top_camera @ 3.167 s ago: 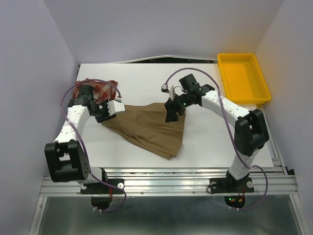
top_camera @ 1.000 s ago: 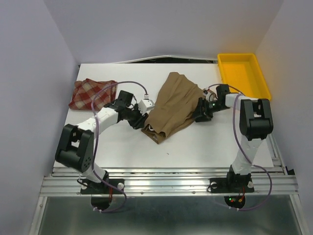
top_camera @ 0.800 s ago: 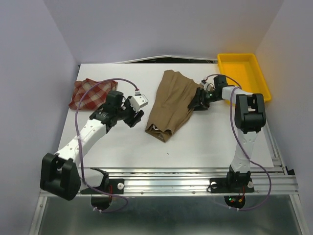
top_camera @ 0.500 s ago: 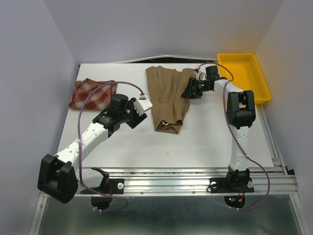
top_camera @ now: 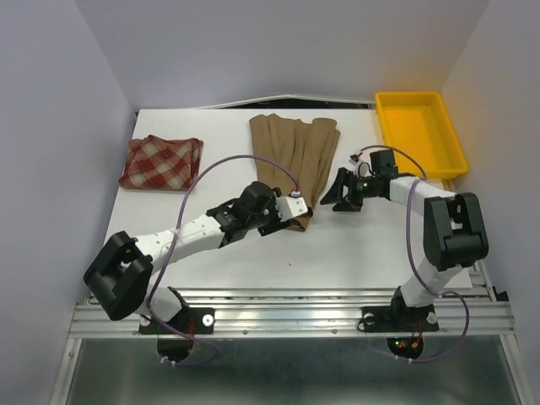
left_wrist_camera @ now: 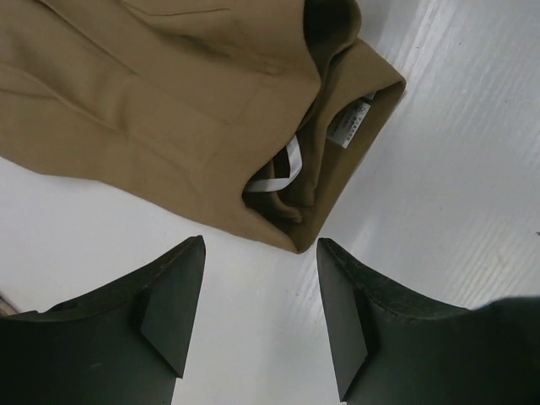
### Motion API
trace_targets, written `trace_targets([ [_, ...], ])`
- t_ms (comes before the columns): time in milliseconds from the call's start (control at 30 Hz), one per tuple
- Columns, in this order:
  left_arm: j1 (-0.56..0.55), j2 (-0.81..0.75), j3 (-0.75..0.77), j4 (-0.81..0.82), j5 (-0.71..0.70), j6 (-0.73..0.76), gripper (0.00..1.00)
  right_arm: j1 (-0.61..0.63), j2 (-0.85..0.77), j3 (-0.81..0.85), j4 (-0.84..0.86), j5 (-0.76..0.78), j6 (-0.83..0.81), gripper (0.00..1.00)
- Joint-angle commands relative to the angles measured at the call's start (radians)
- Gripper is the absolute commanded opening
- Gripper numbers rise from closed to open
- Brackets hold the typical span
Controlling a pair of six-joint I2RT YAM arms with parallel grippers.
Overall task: Fold and stack the skirts
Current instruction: Fold the skirt
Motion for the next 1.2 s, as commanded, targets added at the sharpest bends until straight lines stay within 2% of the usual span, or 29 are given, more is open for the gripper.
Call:
trace_targets([
  [0,-0.048,0.069,0.045,0.097,-0.129,0.013,0.67,-0.006,-0.084,-0.169,0.261,-0.093,0.230,0.74],
  [33,-0.048,0.101,0.071,0.094,-0.135,0.011,0.67,0.003,-0.099,-0.250,0.374,-0.116,0.277,0.73],
  [133,-0.048,0.142,0.107,0.085,-0.133,0.005,0.66,0.017,-0.096,-0.370,0.505,-0.130,0.330,0.69],
  [267,-0.048,0.161,0.147,0.074,-0.109,-0.015,0.66,0.057,-0.084,-0.494,0.773,-0.108,0.414,0.65],
  [333,-0.048,0.172,0.162,0.063,-0.109,-0.027,0.66,0.087,-0.072,-0.525,0.836,-0.079,0.419,0.63],
  [633,-0.028,0.167,0.165,0.051,-0.093,-0.064,0.66,0.123,0.080,-0.515,0.944,0.047,0.449,0.56],
  [867,-0.003,0.138,0.158,0.039,-0.083,-0.055,0.66,0.134,0.161,-0.513,1.050,0.056,0.495,0.56],
  [1000,0.008,0.132,0.151,0.031,-0.077,-0.041,0.66,0.143,0.204,-0.506,1.078,0.041,0.511,0.51],
  [1067,0.008,0.115,0.136,0.026,-0.052,-0.015,0.68,0.143,0.210,-0.502,1.073,0.042,0.505,0.46],
  [1100,0.008,0.101,0.132,0.023,-0.002,-0.003,0.69,0.143,0.215,-0.501,1.070,0.041,0.499,0.37],
  [1167,0.000,0.095,0.119,0.019,0.009,0.032,0.69,0.143,0.217,-0.493,1.052,0.044,0.486,0.25],
])
